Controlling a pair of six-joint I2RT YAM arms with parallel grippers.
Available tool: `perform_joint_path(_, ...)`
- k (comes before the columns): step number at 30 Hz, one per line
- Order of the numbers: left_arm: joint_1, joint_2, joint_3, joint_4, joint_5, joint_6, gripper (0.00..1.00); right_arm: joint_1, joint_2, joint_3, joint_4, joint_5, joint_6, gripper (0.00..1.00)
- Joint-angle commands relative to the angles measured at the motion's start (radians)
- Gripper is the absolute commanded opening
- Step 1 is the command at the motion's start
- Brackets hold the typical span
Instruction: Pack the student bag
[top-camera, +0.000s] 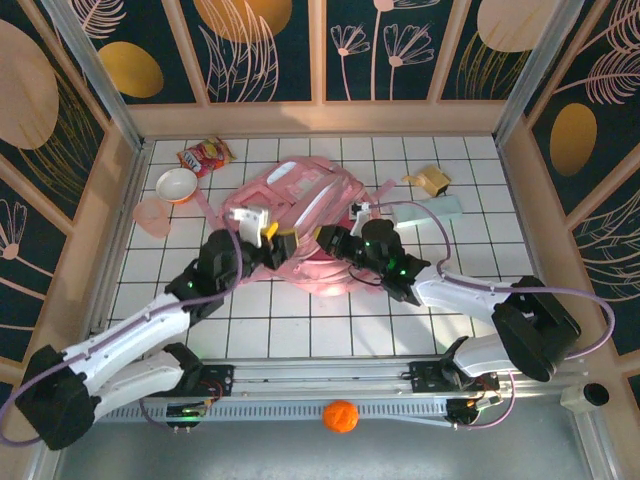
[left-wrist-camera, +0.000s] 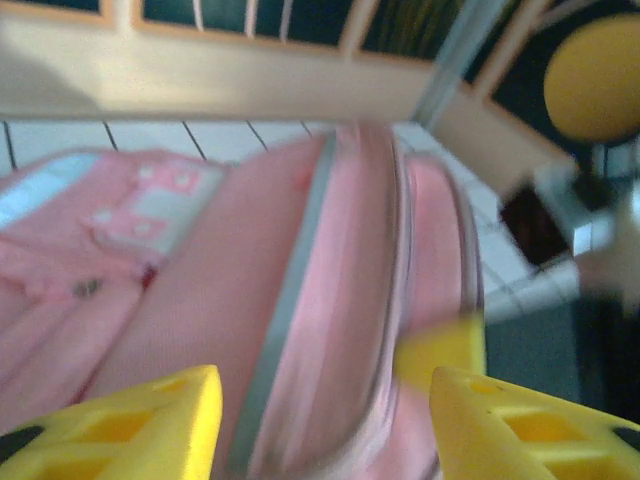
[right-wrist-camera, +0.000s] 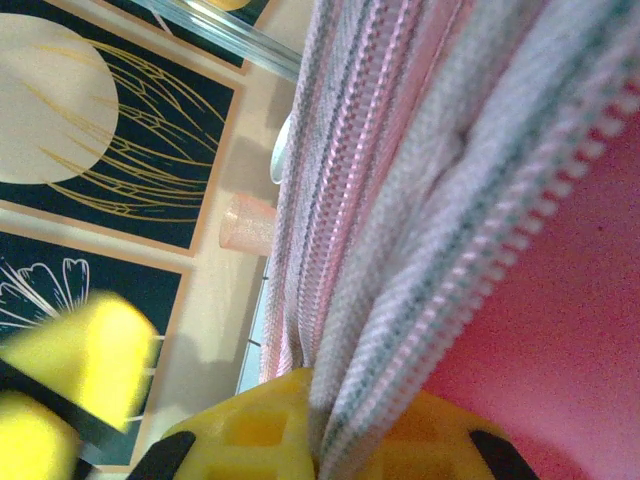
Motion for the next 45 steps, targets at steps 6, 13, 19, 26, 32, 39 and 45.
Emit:
perform_joint_path(6, -0.002, -0.075, -0.253, 0.271, 0.101, 0.328, 0.58, -0.007, -0.055, 0.061, 0.044, 0.025, -0.065, 0.0)
perform_joint_path(13, -0.003, 0.114, -0.24, 0.387, 0.165, 0.362, 0.62, -0.008, -0.052, 0.069, 0.054, 0.006, -0.07, 0.0)
perform_joint_path(19, -0.004, 0.144, -0.242, 0.443, 0.174, 0.357, 0.55, -0.008, -0.049, 0.064, 0.087, -0.018, -0.065, 0.0)
perform_joint_path(26, -0.02, 0.186, -0.232, 0.447, 0.231, 0.332, 0.52, -0.008, -0.023, 0.076, 0.127, -0.037, -0.051, 0.0)
perform_joint_path(32, -0.022, 0.151, -0.242, 0.408, 0.139, 0.294, 0.22, -0.008, -0.023, 0.092, 0.1, -0.031, -0.054, 0.0)
perform_joint_path(39, -0.022, 0.115, -0.256, 0.385, 0.127, 0.252, 0.05, -0.009, -0.034, 0.103, 0.053, -0.013, -0.062, 0.0)
perform_joint_path(45, -0.023, 0.118, -0.269, 0.394, 0.207, 0.232, 0.38, -0.007, -0.028, 0.115, 0.049, -0.022, -0.064, 0.0)
